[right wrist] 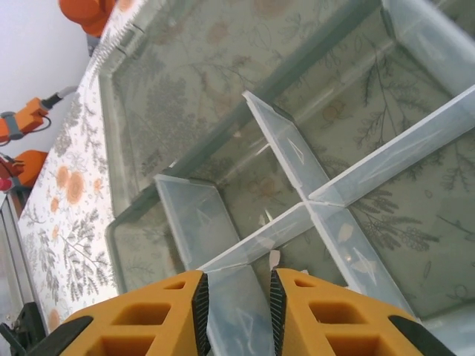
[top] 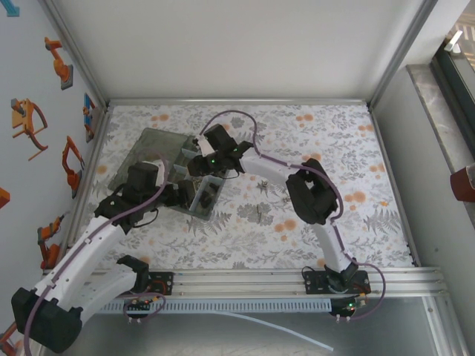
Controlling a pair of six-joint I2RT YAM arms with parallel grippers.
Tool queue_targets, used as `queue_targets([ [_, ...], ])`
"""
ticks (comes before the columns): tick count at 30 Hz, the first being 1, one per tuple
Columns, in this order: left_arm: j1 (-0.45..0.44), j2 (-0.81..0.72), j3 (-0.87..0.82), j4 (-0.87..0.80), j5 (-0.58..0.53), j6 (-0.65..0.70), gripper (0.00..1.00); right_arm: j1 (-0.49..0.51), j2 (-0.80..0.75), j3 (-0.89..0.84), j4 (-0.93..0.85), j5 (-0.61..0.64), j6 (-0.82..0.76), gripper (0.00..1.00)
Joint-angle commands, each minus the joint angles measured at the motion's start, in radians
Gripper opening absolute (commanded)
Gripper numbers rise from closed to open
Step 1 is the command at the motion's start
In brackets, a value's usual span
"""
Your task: Sort the screws and nuts into containers
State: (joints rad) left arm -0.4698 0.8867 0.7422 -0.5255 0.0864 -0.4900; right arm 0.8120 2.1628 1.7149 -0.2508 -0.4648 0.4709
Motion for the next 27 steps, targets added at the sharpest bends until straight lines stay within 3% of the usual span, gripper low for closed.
queue_targets([
  [1, -0.012, 0.042, 0.008, 0.128, 0.150, 0.060, 0.97, -0.028, -0.165, -0.089, 0.020, 0.053, -0.029, 0.27],
  [6, -0.116, 0.155, 0.069, 0.173, 0.111, 0.121, 0.97, -0.142, -0.392, -0.414, 0.071, 0.133, 0.021, 0.28],
  [8, -0.154, 0.225, 0.101, 0.198, 0.113, 0.136, 0.97, -0.195, -0.485, -0.556, 0.063, 0.191, 0.033, 0.34],
  [13, -0.192, 0.364, 0.144, 0.290, 0.167, 0.129, 0.97, -0.252, -0.641, -0.788, -0.078, 0.369, 0.018, 0.36],
  [17, -0.212, 0.451, 0.192, 0.313, 0.206, 0.133, 0.97, -0.256, -0.688, -0.897, -0.090, 0.404, 0.039, 0.35],
  [27, -0.251, 0.514, 0.210, 0.335, 0.216, 0.121, 0.97, -0.266, -0.684, -0.945, -0.103, 0.448, 0.061, 0.33],
])
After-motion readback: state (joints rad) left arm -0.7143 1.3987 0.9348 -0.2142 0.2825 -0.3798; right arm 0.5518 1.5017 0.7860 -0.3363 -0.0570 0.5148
